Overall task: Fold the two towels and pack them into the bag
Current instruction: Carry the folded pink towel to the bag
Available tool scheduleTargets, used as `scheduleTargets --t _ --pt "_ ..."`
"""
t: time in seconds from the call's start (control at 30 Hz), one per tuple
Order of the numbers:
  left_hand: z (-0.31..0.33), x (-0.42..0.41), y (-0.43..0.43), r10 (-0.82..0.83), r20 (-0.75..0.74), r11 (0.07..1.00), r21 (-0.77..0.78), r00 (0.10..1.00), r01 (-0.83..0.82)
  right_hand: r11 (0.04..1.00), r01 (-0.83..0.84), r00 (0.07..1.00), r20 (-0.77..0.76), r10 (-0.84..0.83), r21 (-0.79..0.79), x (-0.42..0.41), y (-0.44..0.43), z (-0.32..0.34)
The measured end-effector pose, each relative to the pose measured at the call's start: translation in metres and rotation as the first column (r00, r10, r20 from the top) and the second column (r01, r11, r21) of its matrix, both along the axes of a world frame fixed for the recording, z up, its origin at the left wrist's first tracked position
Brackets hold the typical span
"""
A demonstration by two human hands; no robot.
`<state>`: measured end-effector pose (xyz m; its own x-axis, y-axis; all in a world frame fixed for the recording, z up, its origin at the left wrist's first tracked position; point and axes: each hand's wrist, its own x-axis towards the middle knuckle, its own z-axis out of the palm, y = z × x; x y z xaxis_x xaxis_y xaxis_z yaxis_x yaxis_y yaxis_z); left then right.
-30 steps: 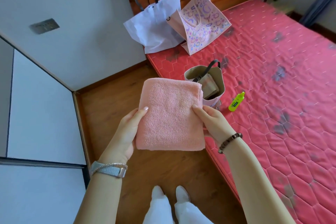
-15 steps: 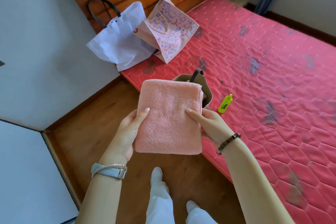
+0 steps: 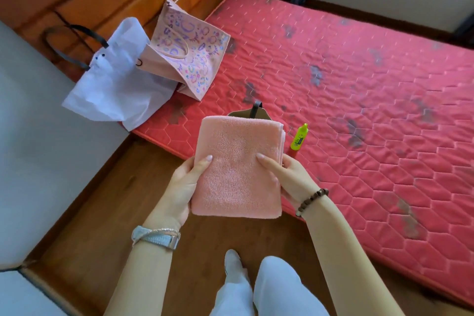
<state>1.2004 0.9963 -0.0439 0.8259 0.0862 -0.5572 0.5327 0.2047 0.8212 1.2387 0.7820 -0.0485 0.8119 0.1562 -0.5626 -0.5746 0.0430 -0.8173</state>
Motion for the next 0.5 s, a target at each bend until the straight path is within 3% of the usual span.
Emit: scheduleTargets --t 0.5 --pt "-0.079 0.085 -0.076 -0.381 -0.084 0.924 -0.059 0.921 0.377 0.89 0.454 0.874 -0.175 -0.454 -0.042 0.009 -0.071 -0.072"
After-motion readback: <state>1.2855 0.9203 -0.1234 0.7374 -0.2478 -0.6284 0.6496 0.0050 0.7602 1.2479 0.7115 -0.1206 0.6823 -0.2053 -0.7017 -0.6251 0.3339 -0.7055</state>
